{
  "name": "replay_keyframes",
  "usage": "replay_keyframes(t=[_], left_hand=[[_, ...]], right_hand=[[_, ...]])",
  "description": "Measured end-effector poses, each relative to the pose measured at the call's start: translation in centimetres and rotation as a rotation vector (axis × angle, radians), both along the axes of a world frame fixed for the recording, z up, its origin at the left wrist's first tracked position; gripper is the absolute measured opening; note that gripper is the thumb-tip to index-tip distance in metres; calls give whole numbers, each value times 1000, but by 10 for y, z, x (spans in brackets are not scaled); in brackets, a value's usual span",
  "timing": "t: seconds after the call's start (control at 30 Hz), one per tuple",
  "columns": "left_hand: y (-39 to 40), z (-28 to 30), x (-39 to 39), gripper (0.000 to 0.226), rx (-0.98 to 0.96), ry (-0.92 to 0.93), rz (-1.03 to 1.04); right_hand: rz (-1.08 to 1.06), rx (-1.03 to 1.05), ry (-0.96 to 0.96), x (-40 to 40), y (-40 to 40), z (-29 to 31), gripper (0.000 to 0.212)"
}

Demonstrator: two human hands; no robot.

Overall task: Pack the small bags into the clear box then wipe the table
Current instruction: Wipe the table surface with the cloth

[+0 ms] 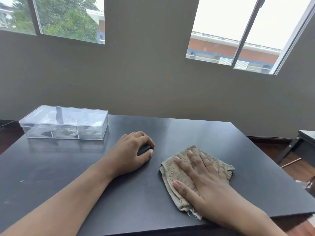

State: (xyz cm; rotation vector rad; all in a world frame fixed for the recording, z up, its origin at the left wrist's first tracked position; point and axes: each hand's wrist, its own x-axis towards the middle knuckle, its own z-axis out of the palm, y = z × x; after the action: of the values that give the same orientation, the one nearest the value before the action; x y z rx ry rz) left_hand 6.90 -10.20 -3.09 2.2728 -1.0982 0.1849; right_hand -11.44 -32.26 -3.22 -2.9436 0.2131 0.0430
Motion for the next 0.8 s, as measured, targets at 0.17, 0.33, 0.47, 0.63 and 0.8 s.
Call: replay_keyframes(t=[0.17, 0.33, 0.47, 0.63, 0.8], left_hand=[[-3, -4, 3, 16, 5, -11, 10], [-4, -5, 3, 16, 8, -11, 7], [-2, -5, 3, 17, -9, -4, 3], [-3, -5, 5, 16, -16, -3, 1], [-3, -5, 5, 17, -20, 7, 2]], right_hand=[[25, 10, 45, 4, -7, 7, 68], [-32, -16, 87, 56, -42, 17, 76], [-123, -3, 91, 105, -70, 17, 82], [-238, 20, 91, 164, -101, 17, 99], [-366, 53, 85, 206, -112, 18, 103]])
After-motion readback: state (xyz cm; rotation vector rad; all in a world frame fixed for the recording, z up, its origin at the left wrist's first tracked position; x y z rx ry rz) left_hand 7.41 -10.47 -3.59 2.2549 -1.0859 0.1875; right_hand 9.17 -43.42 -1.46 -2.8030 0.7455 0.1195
